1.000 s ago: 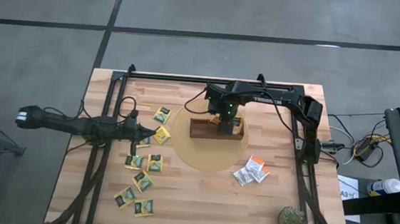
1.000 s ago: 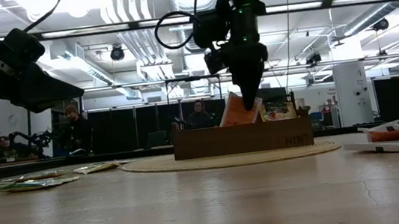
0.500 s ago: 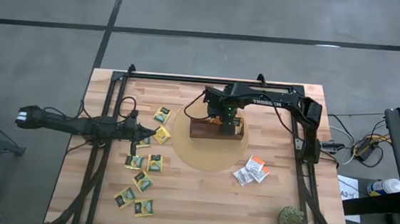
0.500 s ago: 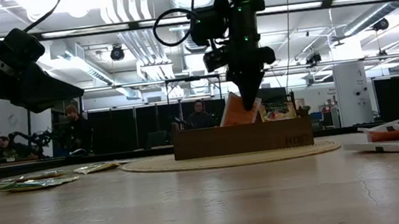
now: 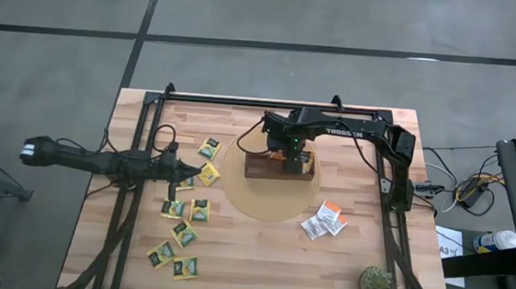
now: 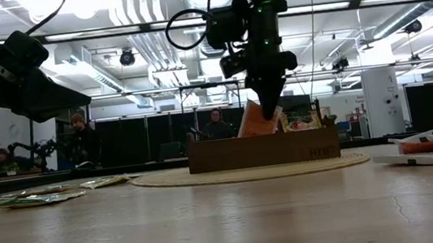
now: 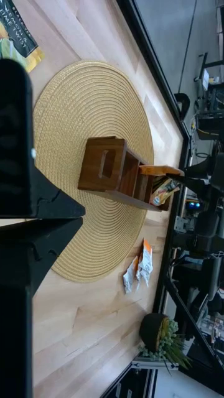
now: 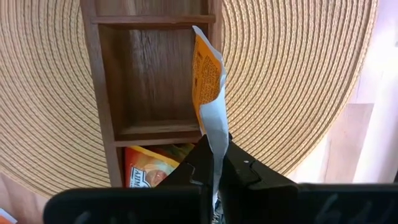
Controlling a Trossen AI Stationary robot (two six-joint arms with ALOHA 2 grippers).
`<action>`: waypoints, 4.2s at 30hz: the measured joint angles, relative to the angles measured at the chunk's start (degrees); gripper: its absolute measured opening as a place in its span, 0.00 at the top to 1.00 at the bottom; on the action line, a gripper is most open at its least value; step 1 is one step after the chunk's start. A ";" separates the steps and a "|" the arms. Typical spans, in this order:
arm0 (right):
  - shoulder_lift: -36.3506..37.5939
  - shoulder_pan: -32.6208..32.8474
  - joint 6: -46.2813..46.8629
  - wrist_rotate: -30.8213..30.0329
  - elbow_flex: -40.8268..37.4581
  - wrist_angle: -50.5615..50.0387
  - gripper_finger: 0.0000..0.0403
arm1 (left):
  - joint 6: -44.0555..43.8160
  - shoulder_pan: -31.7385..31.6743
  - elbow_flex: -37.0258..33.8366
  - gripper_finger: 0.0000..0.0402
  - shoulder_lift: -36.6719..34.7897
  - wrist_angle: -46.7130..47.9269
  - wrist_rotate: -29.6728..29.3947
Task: Pick & Place Tea
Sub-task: Put the white tea bag into the middle section of the wooden organizer
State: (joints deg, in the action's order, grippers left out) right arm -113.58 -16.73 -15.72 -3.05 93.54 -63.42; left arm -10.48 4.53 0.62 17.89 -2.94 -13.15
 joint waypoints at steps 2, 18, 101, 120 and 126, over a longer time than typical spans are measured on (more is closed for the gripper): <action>-0.02 0.00 0.99 0.02 0.00 0.04 0.98 | 0.00 -0.02 0.00 1.00 0.00 0.00 0.00; -0.02 0.00 2.34 0.04 0.00 0.21 0.77 | 0.00 -0.02 0.02 1.00 0.00 0.01 0.00; 6.99 41.91 76.19 -24.99 -0.11 -1.64 0.83 | -0.01 -0.02 0.00 1.00 -0.02 0.01 0.00; 6.99 57.43 104.42 -31.85 -2.55 -1.97 0.83 | -0.02 0.00 0.00 1.00 -0.02 0.00 0.00; 6.95 58.41 106.06 -31.91 -5.03 -1.75 0.83 | 0.00 -0.02 0.00 1.00 -0.02 0.02 0.00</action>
State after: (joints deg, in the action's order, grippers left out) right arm -106.63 41.68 90.34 -34.95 88.51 -65.17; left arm -10.48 4.51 0.62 17.87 -2.92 -13.15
